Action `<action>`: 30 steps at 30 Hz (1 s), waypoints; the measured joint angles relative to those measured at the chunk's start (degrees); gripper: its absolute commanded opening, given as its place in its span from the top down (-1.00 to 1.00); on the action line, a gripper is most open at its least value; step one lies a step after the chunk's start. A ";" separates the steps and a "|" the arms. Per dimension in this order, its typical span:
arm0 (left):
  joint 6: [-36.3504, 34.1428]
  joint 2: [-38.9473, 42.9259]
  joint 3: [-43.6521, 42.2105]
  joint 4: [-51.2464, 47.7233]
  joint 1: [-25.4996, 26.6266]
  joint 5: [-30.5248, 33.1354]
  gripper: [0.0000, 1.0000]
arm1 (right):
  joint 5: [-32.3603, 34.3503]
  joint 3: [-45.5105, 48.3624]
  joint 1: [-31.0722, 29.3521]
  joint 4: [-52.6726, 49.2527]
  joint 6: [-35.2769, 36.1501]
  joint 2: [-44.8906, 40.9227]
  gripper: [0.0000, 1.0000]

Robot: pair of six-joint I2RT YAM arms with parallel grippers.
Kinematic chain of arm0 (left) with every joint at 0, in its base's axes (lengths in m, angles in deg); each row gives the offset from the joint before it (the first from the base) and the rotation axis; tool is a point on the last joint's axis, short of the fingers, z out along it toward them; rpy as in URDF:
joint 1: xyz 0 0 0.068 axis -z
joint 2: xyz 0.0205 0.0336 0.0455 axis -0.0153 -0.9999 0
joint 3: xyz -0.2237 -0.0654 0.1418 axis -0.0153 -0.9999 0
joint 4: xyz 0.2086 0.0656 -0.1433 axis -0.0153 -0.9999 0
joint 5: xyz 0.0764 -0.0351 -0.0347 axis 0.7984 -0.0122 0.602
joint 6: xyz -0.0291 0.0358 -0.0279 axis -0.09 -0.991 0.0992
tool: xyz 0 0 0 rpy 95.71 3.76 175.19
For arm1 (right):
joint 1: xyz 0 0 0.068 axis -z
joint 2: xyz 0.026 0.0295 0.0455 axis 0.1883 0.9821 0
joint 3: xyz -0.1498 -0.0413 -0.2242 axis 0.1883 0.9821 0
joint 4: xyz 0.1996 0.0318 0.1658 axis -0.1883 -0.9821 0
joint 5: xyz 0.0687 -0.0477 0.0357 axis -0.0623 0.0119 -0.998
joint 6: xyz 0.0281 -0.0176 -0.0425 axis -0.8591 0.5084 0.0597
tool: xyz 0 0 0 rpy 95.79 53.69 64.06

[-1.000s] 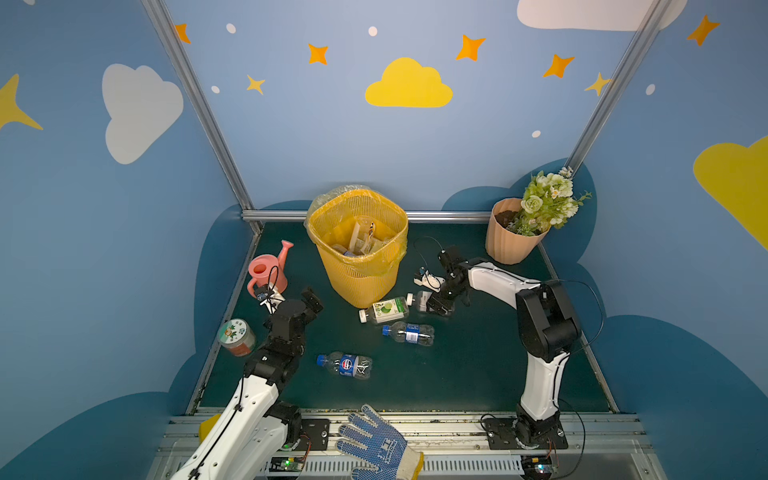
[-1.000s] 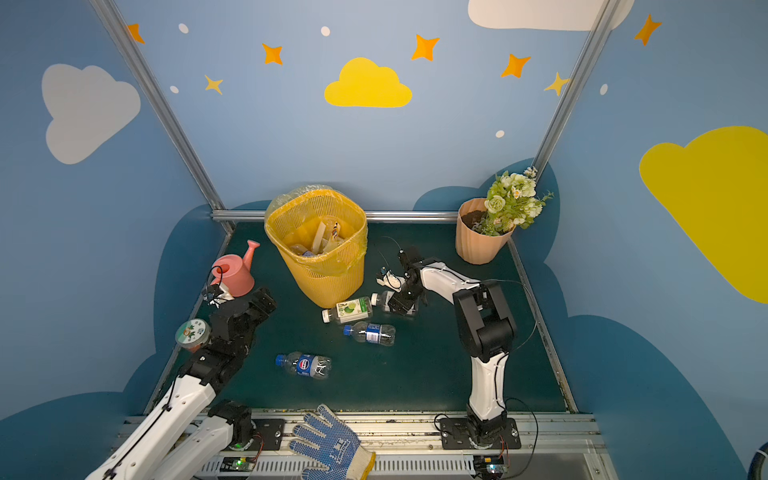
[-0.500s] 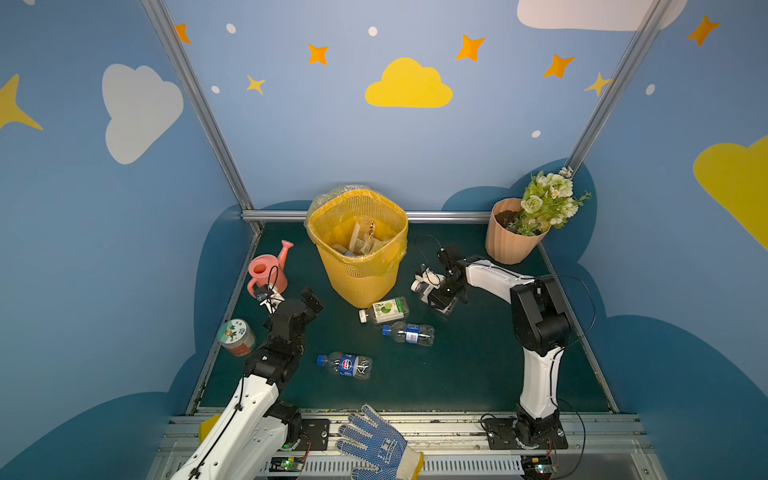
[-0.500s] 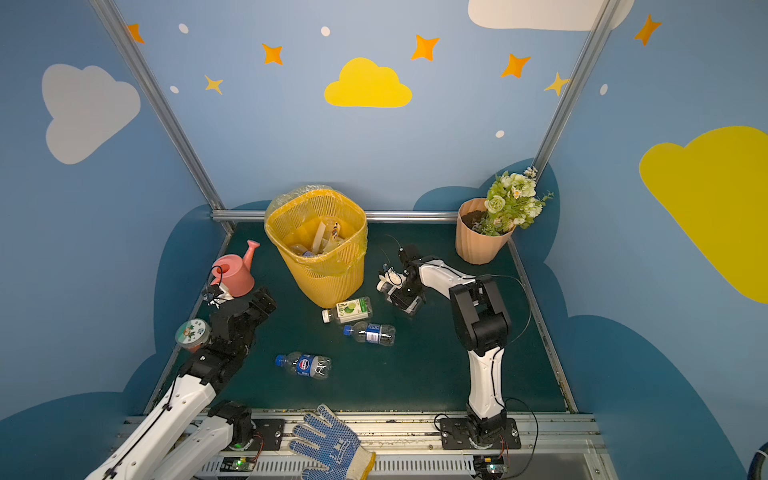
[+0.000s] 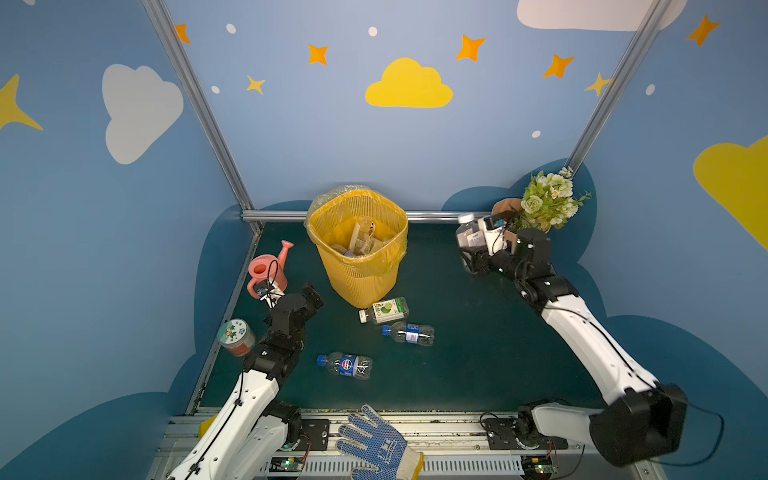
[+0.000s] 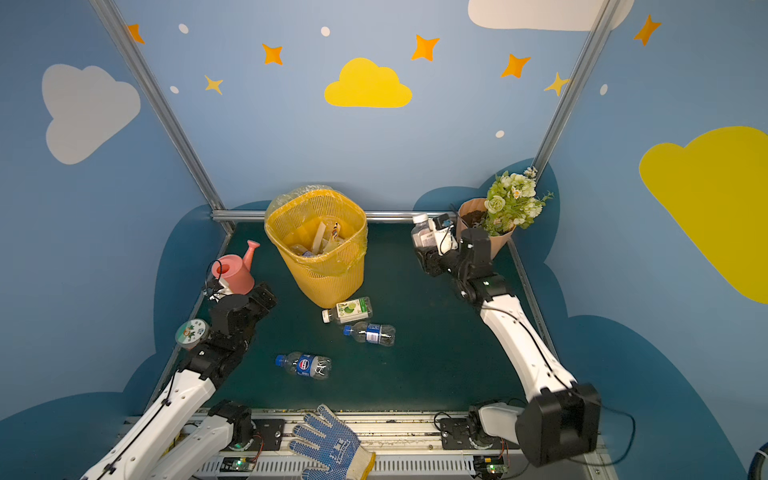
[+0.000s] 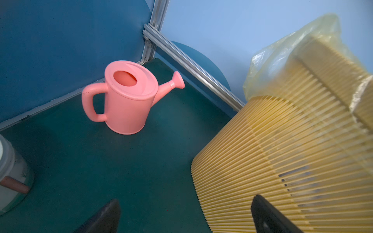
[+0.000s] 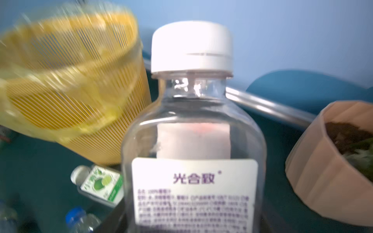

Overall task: Throw the plastic bottles in the bin
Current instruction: 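Lift the white-label bottle with the right gripper and drop it into the yellow bin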

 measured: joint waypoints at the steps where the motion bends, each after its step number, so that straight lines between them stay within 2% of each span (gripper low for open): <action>1: 0.00 -0.22 0.35 0.00 0.00 -0.26 -1.00 | -0.09 0.35 -0.04 1.88 -1.88 -2.56 0.10; 5: -0.09 -1.29 1.60 0.11 -0.02 -1.99 -1.00 | -0.50 1.11 -0.98 13.33 -11.93 -10.58 0.10; 8: -0.31 -1.99 2.60 0.07 -0.02 -3.65 -1.00 | -2.05 -3.10 -3.65 18.95 -17.66 -9.94 0.09; 11: -0.55 -2.25 3.61 -0.02 -0.02 -4.92 -1.00 | -4.96 -10.99 -8.04 23.78 -22.40 -3.06 0.06; 15: -0.57 -1.51 3.98 -0.11 0.13 -5.44 -1.00 | -9.73 -25.59 -14.08 25.44 -26.29 14.14 -0.04; 18: -0.70 -0.83 4.00 -0.26 0.15 -5.88 -1.00 | -12.22 -34.91 -16.44 21.20 -27.96 27.78 -0.50; 20: -1.01 -0.72 4.39 -1.16 0.15 -6.29 -1.00 | -12.44 -36.22 -16.96 16.44 -27.91 32.83 -0.73; 21: -1.27 -0.74 4.76 -1.64 0.15 -6.45 -1.00 | -11.89 -36.22 -16.96 13.38 -27.65 33.81 -0.78; 26: -2.78 -0.79 7.30 -2.89 0.26 -6.88 -1.00 | -8.76 -42.93 -16.00 0.92 -23.02 31.26 -0.89; 30: -3.30 -1.29 8.20 -2.99 0.55 -7.28 -1.00 | -5.79 -45.38 -15.19 0.55 -19.08 19.17 -0.89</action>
